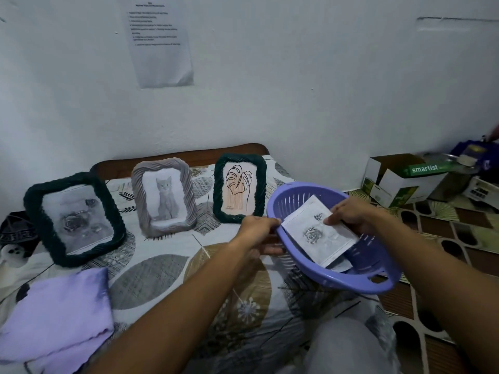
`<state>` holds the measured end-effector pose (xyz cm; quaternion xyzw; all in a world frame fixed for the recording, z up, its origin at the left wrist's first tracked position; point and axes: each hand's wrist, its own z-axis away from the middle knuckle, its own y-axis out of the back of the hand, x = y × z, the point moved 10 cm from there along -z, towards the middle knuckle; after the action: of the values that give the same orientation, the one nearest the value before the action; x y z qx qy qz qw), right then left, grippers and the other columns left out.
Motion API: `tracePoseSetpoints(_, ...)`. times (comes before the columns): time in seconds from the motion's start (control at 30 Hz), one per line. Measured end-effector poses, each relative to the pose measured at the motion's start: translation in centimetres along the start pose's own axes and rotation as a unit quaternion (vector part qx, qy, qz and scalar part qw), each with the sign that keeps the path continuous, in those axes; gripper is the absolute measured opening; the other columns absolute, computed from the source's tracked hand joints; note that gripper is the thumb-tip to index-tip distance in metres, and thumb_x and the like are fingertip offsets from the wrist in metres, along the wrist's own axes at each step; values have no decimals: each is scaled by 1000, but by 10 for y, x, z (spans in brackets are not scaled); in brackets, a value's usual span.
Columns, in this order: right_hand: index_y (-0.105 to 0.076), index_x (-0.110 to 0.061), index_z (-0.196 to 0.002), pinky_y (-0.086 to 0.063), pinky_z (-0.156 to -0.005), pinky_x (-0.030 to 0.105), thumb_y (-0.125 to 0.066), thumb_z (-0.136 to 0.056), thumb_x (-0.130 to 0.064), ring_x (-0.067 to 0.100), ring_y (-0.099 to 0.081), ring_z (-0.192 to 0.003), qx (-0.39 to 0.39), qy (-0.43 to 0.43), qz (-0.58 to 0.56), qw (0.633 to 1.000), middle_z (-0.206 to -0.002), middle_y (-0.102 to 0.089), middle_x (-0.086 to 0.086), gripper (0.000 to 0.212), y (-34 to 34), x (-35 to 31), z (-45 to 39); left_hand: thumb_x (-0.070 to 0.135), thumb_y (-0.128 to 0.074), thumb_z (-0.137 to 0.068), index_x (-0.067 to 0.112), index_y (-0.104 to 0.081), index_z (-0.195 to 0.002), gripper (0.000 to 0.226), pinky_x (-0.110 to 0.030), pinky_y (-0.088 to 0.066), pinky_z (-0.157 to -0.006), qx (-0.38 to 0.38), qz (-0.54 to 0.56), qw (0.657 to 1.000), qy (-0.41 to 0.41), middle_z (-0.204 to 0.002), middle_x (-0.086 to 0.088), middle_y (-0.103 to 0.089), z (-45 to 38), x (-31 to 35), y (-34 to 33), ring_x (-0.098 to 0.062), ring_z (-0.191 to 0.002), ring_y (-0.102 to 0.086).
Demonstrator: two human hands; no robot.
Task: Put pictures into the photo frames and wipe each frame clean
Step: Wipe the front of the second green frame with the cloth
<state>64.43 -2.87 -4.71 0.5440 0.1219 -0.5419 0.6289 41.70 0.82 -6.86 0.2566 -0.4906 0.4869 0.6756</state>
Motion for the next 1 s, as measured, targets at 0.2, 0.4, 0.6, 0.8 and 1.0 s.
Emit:
tracePoseSetpoints(0.2, -46, -4, -59, -38, -45, 24, -81, -74, -10, 21, -48, -47, 28, 25, 174, 984, -56, -50, 10, 39, -13, -5, -6, 7, -56, -93, -3, -60, -99, 13, -34, -58, -56, -12, 23, 1000, 2, -80, -13, -69, -4, -1, -1, -21, -62, -70)
tracePoseSetpoints(0.4, -70, -7, -81, -54, -68, 34, -69, -83, -20, 26, -67, -72, 202, 150, 263, 931, -81, -71, 12, 14, 21, -47, 15, 8, -55, -94, -3, -59, -100, 13, -39, -60, -62, -26, 32, 999, 13, -87, -16, -68, -5, -5, -2, -27, -76, -70)
tracePoseSetpoints(0.6, -67, 7, -103, -48, -73, 37, -59, -91, -21, 34, -63, -87, 188, 80, 123, 971, -104, -67, 24, 31, 60, -12, 1, 2, -52, -94, -4, -58, -96, 10, -41, -61, -63, -39, 68, 996, 32, -92, -20, -63, -4, -8, -3, -31, -82, -66)
tracePoseSetpoints(0.8, -63, 6, -102, -52, -58, 35, -59, -93, -16, 35, -66, -76, 111, -13, -66, 992, -92, -68, 23, 24, 57, 12, -7, 0, -50, -94, -6, -57, -95, 9, -42, -60, -66, -37, 89, 995, 36, -87, -19, -63, -10, -4, -3, -31, -80, -66)
tracePoseSetpoints(1.0, -62, 4, -105, -49, -55, 32, -60, -93, -18, 31, -64, -71, 112, -4, -66, 991, -90, -66, 19, 25, 54, 1, -13, 0, -49, -95, -6, -57, -95, 9, -40, -60, -64, -27, 92, 995, 31, -90, -19, -63, -16, 2, 1, -30, -81, -65)
